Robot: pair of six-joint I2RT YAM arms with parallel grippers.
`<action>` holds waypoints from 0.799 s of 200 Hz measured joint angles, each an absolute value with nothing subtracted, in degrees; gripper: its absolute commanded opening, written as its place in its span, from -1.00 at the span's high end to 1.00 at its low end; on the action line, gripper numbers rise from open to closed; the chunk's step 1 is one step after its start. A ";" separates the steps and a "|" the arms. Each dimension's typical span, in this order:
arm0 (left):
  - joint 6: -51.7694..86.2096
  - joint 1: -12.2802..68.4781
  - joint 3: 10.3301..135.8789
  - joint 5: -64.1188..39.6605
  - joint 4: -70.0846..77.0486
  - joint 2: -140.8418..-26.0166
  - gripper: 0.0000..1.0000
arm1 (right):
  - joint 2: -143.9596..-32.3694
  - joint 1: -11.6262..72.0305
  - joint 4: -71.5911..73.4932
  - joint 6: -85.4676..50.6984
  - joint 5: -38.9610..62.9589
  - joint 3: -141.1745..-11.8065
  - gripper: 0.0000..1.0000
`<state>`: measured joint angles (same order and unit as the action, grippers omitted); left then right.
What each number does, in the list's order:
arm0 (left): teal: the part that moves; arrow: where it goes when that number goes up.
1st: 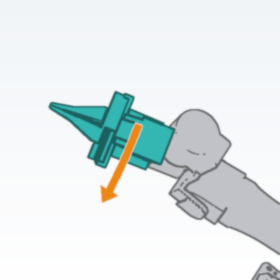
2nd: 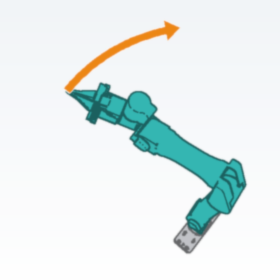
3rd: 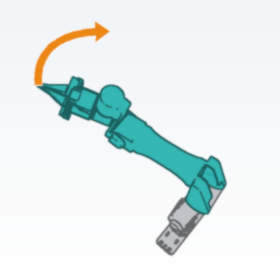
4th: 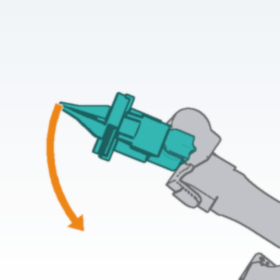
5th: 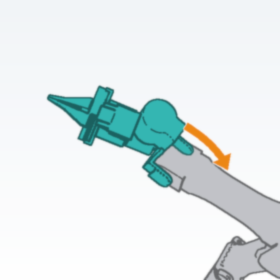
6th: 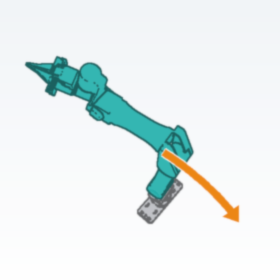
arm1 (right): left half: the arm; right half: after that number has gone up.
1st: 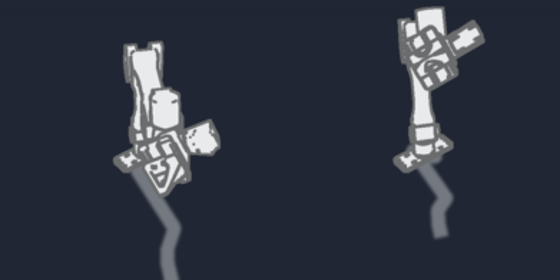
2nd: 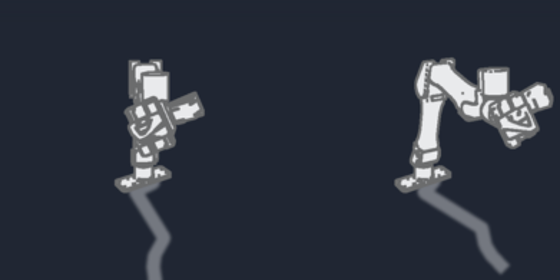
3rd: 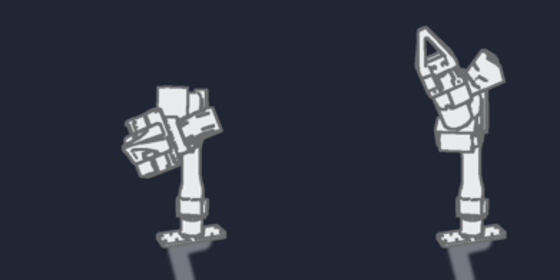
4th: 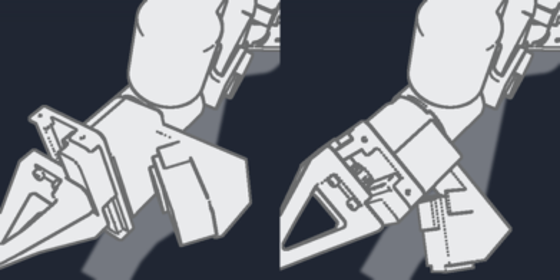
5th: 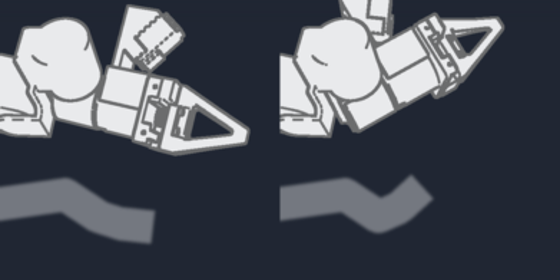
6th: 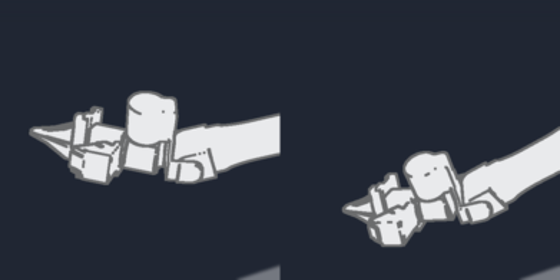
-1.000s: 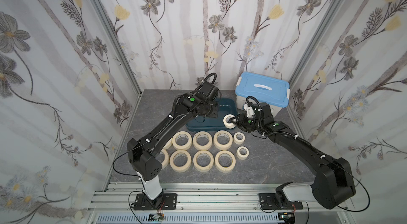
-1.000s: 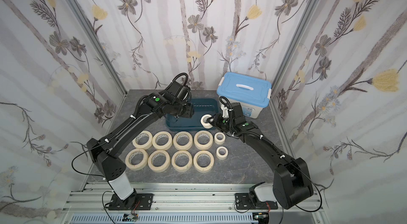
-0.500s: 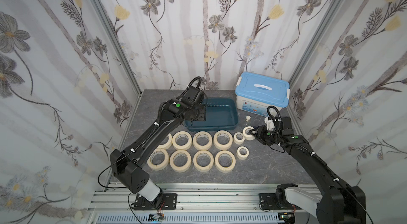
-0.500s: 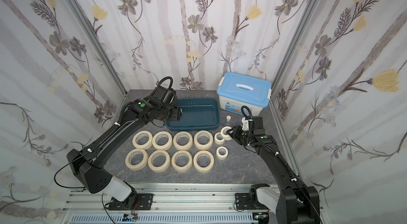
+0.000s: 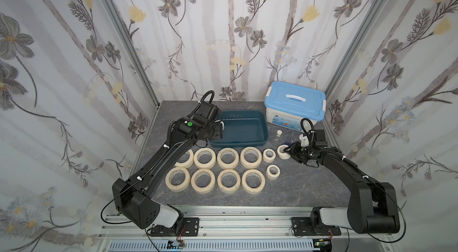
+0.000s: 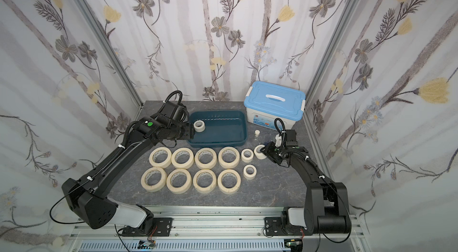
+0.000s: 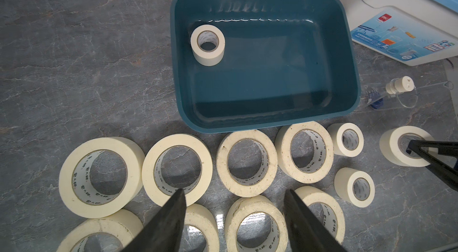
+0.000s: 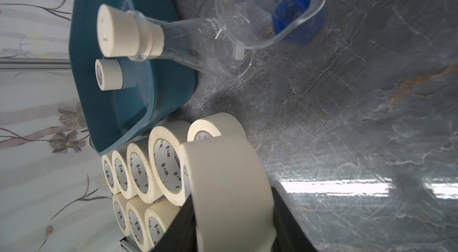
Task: Take out the art tape in the storage box
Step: Place the art tape at the center of the board.
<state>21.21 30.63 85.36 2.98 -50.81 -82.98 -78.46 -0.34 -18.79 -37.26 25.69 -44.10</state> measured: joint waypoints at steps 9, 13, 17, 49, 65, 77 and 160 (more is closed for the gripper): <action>21.21 30.50 85.25 2.98 -50.76 -82.98 -0.31 | -79.96 -0.38 -17.72 -37.26 25.69 -44.05 0.19; 21.21 30.46 85.23 2.98 -50.78 -82.98 -0.31 | -80.49 -0.38 -17.30 -37.26 25.69 -44.05 0.19; 21.21 30.41 85.19 2.98 -50.76 -82.98 -0.31 | -81.03 -0.40 -16.84 -37.28 25.69 -44.03 0.19; 21.23 30.28 84.95 2.98 -50.72 -82.94 -0.31 | -84.58 -0.69 -13.30 -37.28 25.69 -43.97 0.19; 21.23 30.26 84.75 2.98 -50.74 -82.87 -0.31 | -86.67 -0.91 -11.73 -37.26 25.74 -43.97 0.19; 21.23 30.26 84.73 3.01 -50.76 -82.87 -0.31 | -87.92 -1.13 -11.05 -37.28 25.87 -43.97 0.19; 21.32 30.00 84.73 3.40 -50.76 -82.65 -0.32 | -92.33 -1.89 -7.16 -36.86 27.62 -43.99 0.14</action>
<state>21.32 30.00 84.73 3.40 -50.76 -82.65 -92.33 -1.89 -7.16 -36.86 27.62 -43.99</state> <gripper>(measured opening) 0.659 0.425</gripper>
